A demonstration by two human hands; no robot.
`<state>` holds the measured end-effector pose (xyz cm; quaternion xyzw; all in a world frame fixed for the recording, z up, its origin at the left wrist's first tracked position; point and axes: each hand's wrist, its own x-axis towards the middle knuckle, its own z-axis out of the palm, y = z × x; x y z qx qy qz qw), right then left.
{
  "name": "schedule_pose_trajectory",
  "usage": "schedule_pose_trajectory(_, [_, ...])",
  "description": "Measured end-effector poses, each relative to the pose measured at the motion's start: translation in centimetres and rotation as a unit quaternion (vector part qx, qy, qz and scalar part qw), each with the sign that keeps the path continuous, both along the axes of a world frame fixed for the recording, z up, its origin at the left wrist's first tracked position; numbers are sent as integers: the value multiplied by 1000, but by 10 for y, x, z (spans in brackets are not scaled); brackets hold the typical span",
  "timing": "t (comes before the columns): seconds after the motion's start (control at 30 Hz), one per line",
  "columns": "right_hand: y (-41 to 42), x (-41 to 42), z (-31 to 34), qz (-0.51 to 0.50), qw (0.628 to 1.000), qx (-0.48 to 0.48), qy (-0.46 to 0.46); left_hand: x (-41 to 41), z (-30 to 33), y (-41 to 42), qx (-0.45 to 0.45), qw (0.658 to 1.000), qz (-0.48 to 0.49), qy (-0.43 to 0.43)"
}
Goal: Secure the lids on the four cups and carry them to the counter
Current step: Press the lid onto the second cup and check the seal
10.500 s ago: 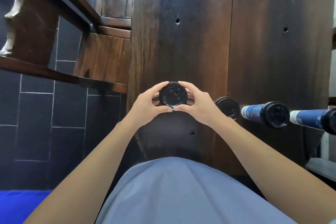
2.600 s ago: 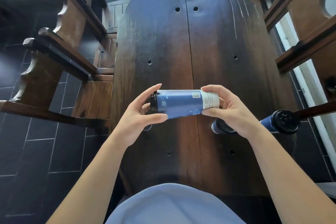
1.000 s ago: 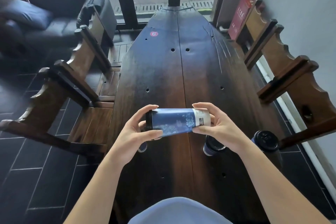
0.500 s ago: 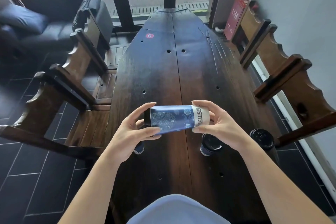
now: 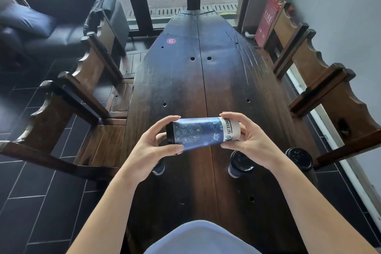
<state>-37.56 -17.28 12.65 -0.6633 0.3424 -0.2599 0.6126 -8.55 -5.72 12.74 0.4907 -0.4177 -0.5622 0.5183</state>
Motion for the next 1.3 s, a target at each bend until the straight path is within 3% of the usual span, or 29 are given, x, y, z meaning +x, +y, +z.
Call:
schedule_pose_trajectory(0.53, [8,-5,6,-2,1000,26,3,-9,5,4,22,999,33,5])
schedule_pose_trajectory(0.7, [6,1,4,-10,999,-28,18,-8,4,5,17,1000,22,-8])
schedule_pose_trajectory(1.0, [9,-3,11,-3,999,-11,41,-1,5,4,-5,1000,12,-16])
schedule_pose_trajectory(1.3, [8,-1,6,-14,999,-37,19,-8,4,2,29,999,27,0])
